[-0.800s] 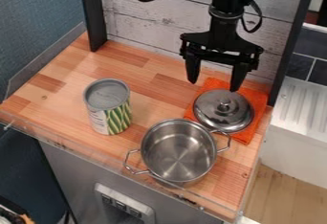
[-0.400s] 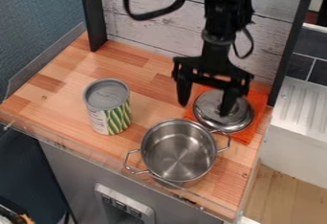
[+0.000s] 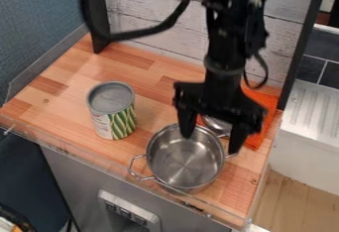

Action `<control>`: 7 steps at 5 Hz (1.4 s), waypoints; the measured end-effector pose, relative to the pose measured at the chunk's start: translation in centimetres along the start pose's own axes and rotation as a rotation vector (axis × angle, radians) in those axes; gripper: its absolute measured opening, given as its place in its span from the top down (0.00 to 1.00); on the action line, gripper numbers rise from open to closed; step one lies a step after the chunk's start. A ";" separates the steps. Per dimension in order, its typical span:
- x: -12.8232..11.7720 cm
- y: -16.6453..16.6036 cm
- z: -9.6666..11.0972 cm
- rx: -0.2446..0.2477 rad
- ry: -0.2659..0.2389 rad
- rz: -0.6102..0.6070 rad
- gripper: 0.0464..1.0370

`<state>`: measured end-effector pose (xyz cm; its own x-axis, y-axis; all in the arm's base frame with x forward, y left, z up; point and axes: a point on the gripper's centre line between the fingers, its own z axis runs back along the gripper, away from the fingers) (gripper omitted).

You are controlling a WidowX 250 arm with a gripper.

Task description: Drops the silver pot

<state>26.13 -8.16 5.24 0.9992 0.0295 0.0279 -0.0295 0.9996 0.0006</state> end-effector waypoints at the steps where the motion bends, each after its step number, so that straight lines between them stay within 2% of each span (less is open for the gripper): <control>1: -1.7 -1.0 -1.3 -0.008 0.019 -0.049 0.04; 2: -2.1 -1.7 -3.7 0.003 0.064 -0.078 0.04; 3: -2.0 -1.8 -5.1 0.012 0.089 -0.080 0.09; 4: -1.9 -2.0 -6.0 0.013 0.099 -0.089 0.38; 5: -2.0 -1.7 -5.8 0.026 0.099 -0.084 0.69; 6: -1.7 -1.7 -4.1 0.015 0.051 -0.088 0.89; 7: -1.8 -1.5 -3.0 0.018 0.043 -0.108 0.97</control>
<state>24.48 -9.73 2.17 0.9968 -0.0782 -0.0162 0.0785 0.9967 0.0195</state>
